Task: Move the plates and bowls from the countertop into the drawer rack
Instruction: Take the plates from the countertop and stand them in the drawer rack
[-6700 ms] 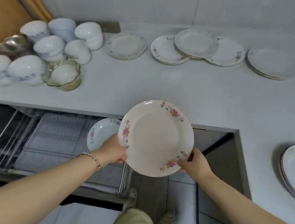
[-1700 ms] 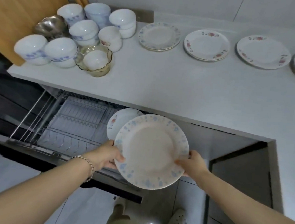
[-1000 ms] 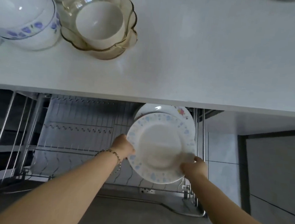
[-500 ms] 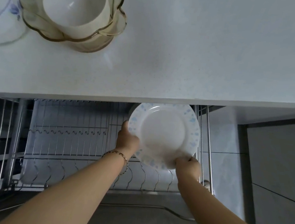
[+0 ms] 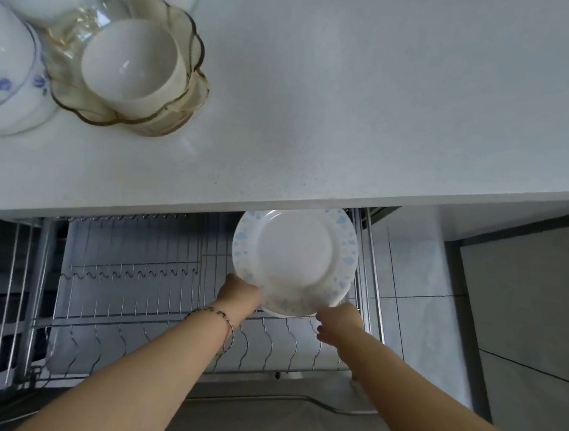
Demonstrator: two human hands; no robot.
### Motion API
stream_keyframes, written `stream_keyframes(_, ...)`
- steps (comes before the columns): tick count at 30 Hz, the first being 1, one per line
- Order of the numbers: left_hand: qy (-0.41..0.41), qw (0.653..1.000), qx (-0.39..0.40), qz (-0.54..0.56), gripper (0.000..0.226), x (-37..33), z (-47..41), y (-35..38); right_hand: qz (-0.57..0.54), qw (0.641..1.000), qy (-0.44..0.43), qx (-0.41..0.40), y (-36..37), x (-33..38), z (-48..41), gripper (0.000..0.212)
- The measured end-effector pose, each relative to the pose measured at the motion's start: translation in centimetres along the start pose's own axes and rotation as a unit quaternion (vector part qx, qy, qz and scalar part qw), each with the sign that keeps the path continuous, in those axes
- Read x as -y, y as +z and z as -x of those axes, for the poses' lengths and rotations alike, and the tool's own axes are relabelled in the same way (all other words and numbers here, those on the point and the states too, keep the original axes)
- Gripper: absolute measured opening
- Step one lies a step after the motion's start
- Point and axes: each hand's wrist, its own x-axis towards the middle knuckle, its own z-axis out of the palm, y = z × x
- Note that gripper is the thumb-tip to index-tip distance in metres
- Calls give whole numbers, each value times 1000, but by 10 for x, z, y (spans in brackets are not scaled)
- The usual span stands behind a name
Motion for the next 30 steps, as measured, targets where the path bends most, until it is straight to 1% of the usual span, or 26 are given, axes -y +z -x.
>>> stream_keyframes(1, 13, 998, -4, -54, 44, -3, 11, -1, 18, 1000, 0, 22, -7, -1, 4, 6)
stream_keyframes(3, 61, 987, -4, -148, 43, -14, 36, -1, 81, 994, -31, 66, -29, 2, 19, 12)
stream_keyframes(4, 87, 979, 7, -184, 41, -23, 49, 1, 111, 989, -58, 74, -43, 5, 30, 11)
stream_keyframes(5, 114, 973, 20, -201, 37, -35, 65, 4, 138, 984, -89, 75, -60, 7, 38, 18)
stream_keyframes(7, 163, 962, 54, -211, 28, -63, 101, 14, 184, 969, -151, 60, -102, 8, 55, 32)
stream_keyframes(9, 214, 947, 70, -227, 25, -96, 137, 32, 208, 960, -185, 25, -153, 8, 74, 37)
stream_keyframes(12, 267, 933, 64, -233, 20, -145, 185, 68, 200, 958, -205, -6, -239, 3, 98, 38)
stream_keyframes(15, 284, 938, 62, -189, 24, -197, 236, 114, 213, 947, -234, -58, -330, -7, 120, 32)
stream_keyframes(17, 281, 945, 76, -148, 26, -228, 267, 148, 202, 940, -252, -109, -387, -16, 134, 22)
stream_keyframes(18, 288, 946, 82, -126, 29, -245, 281, 165, 188, 937, -262, -138, -414, -20, 140, 22)
stream_keyframes(20, 307, 942, 92, -104, 28, -276, 308, 199, 118, 938, -269, -184, -465, -28, 146, 19)
stream_keyframes(22, 321, 935, 112, -98, 23, -306, 333, 232, 33, 938, -271, -213, -511, -33, 149, 27)
stream_keyframes(23, 325, 932, 121, -104, 20, -318, 344, 248, 12, 936, -268, -227, -532, -35, 151, 28)
stream_keyframes(25, 322, 931, 136, -109, 19, -341, 360, 280, -4, 927, -260, -272, -565, -40, 155, 20)
stream_keyframes(27, 308, 933, 151, -112, 29, -362, 367, 312, -35, 917, -242, -314, -588, -44, 153, 26)
stream_keyframes(28, 299, 934, 159, -117, 34, -371, 368, 328, -60, 917, -225, -323, -599, -47, 148, 31)
stream_keyframes(30, 287, 928, 187, -147, 37, -385, 369, 361, -98, 915, -190, -342, -618, -55, 134, 37)
